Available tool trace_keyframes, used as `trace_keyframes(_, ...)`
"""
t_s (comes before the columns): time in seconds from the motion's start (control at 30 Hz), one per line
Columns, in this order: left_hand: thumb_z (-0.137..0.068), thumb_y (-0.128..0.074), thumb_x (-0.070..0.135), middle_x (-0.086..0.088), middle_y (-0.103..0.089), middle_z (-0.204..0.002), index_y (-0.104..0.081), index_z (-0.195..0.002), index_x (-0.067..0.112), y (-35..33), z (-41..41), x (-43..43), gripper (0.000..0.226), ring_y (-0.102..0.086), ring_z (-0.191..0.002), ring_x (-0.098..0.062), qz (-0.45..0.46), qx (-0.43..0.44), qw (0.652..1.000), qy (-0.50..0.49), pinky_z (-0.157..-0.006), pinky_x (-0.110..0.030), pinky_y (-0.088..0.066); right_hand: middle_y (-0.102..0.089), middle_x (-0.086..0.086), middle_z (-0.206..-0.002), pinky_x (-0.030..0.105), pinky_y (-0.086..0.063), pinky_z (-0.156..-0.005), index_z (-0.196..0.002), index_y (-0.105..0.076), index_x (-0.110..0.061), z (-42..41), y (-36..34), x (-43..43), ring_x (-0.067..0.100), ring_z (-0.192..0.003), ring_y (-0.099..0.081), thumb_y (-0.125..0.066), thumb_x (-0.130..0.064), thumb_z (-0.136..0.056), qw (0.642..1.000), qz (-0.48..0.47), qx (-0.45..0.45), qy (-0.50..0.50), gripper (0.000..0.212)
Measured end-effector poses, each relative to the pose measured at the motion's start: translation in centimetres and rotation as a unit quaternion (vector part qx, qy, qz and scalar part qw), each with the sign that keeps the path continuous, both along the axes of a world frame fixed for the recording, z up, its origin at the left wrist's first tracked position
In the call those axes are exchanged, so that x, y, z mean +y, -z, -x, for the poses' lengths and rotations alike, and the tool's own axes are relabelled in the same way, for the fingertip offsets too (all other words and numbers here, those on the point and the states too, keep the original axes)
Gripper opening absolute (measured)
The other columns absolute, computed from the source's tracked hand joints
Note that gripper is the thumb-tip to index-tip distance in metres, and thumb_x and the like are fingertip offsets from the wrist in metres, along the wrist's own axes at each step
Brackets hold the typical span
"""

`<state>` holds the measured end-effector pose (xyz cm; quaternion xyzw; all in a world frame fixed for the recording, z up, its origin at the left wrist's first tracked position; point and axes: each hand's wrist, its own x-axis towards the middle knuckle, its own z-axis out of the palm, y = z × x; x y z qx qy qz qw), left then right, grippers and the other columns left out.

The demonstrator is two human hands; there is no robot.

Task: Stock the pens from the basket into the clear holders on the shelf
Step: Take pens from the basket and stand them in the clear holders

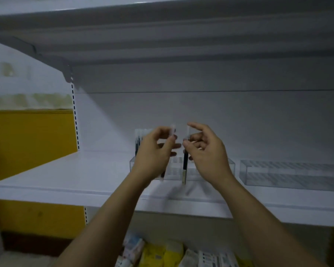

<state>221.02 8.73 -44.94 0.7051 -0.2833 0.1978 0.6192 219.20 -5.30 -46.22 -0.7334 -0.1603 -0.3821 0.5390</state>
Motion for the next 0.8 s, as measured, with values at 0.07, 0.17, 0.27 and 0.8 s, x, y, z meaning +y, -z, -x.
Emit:
trace_keyframes(0.07, -0.094, -0.058, 0.019, -0.001, -0.067, -0.104, -0.061, -0.116, 0.015, -1.2, -1.6, 0.3, 0.022, -0.070, -0.089, -0.011, 0.012, 0.000, 1.000, -0.027, -0.082, -0.034, -0.058, -0.062, -0.001, -0.091, 0.043, -0.059, -0.072, -0.118, -0.056, -0.037, -1.5, -0.9, -0.1, 0.019, -0.079, -0.066, -0.067, -0.015, -0.089, 1.000, 0.009, -0.009, -0.003, 0.038)
trace_keyframes(0.17, -0.092, -0.062, 0.025, 0.005, -0.069, -0.099, -0.058, -0.124, 0.024, -2.9, -3.7, 0.8, 0.033, -0.067, -0.090, -0.008, -0.065, -0.066, 0.992, -0.087, -0.086, -0.029, -0.056, -0.063, 0.000, -0.094, 0.044, -0.059, -0.072, -0.119, -0.055, -0.036, -3.9, -2.2, -0.3, 0.020, -0.079, -0.067, -0.068, -0.016, -0.088, 0.999, 0.032, -0.017, 0.001, 0.039)
trace_keyframes(0.27, -0.094, -0.059, 0.024, 0.010, -0.070, -0.098, -0.048, -0.134, 0.035, -4.3, -4.9, 1.0, 0.042, -0.065, -0.089, 0.001, -0.119, -0.129, 0.981, -0.087, -0.078, -0.010, -0.050, -0.064, -0.001, -0.095, 0.039, -0.059, -0.072, -0.126, -0.054, -0.034, -5.9, -3.4, -0.3, 0.017, -0.079, -0.067, -0.067, -0.017, -0.089, 0.998, 0.064, -0.019, -0.002, 0.043)
trace_keyframes(0.8, -0.089, -0.066, 0.022, 0.007, -0.072, -0.091, -0.058, -0.108, 0.030, -4.3, -10.7, 1.2, 0.022, -0.069, -0.081, -0.001, -0.132, -0.145, 0.975, -0.105, -0.075, -0.016, -0.056, -0.062, -0.002, -0.090, 0.044, -0.059, -0.072, -0.124, -0.055, -0.028, -13.4, -2.5, -1.3, 0.019, -0.078, -0.068, -0.068, -0.013, -0.088, 0.999, 0.019, -0.031, 0.017, 0.040)
